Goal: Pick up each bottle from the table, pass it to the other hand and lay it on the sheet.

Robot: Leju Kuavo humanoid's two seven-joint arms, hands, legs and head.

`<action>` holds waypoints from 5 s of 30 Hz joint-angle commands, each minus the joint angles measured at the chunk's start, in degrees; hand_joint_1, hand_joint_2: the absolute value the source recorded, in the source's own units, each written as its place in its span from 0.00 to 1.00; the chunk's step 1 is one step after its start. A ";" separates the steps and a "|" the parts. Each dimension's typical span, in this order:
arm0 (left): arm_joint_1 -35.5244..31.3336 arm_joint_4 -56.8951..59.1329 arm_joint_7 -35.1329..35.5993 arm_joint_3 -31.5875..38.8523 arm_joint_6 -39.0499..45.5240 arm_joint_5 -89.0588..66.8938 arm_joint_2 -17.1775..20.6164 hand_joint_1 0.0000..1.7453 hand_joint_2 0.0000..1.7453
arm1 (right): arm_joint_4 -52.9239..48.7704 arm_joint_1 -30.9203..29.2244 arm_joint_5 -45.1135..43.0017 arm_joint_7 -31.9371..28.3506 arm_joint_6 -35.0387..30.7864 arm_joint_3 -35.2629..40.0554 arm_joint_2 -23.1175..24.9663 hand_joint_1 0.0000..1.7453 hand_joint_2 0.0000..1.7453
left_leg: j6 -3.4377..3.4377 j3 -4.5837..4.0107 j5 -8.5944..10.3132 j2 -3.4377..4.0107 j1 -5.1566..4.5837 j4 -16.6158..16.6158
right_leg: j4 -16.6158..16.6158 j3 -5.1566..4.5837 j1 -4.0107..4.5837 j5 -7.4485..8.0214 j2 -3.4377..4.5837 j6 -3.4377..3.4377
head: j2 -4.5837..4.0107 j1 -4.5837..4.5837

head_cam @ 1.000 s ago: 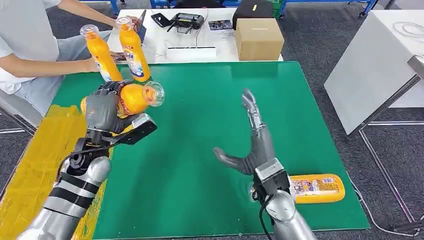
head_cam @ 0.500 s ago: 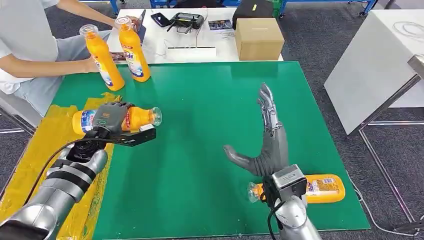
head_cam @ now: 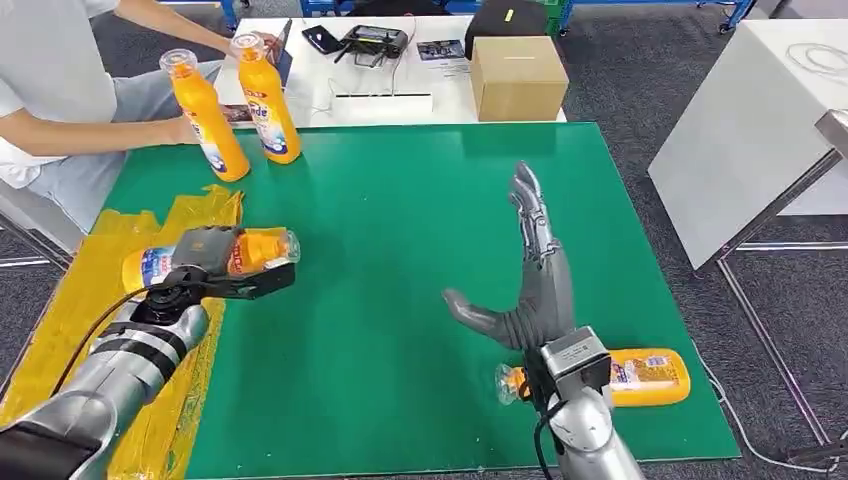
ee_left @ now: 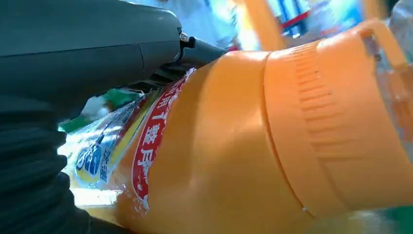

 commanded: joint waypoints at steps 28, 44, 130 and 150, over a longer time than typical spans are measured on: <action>-4.27 13.07 -2.28 4.76 -3.14 0.18 -2.36 0.00 1.00 | 6.88 -4.47 2.04 1.25 0.15 3.49 -0.51 0.00 1.00 | -0.02 0.17 -0.06 0.00 0.06 -0.01 | -0.07 0.21 0.06 -0.03 0.03 -0.06 | 0.00 0.00; -1.49 6.91 -5.89 8.69 10.05 3.46 -3.14 0.00 1.00 | 6.80 -3.38 2.60 1.39 -0.06 2.77 -0.75 0.00 1.00 | -0.02 0.14 -0.05 -0.03 0.06 -0.01 | -0.07 0.18 0.06 -0.03 -0.01 -0.05 | 0.00 0.00; 22.39 -37.07 -30.44 9.05 -14.02 55.60 -8.00 0.00 1.00 | 12.90 5.11 27.03 6.30 18.78 -6.29 -38.29 0.00 1.00 | 0.01 0.18 -0.11 -0.07 0.00 0.00 | -0.20 0.25 0.02 -0.02 -0.05 -0.06 | 0.00 -0.04; 21.56 -36.02 -30.68 9.05 -13.79 55.99 -8.07 0.00 1.00 | 5.64 9.97 25.27 2.76 18.72 -6.05 -40.46 0.00 1.00 | 0.00 0.13 -0.09 -0.07 -0.03 -0.01 | -0.16 0.15 0.00 -0.03 -0.06 -0.06 | 0.00 -0.02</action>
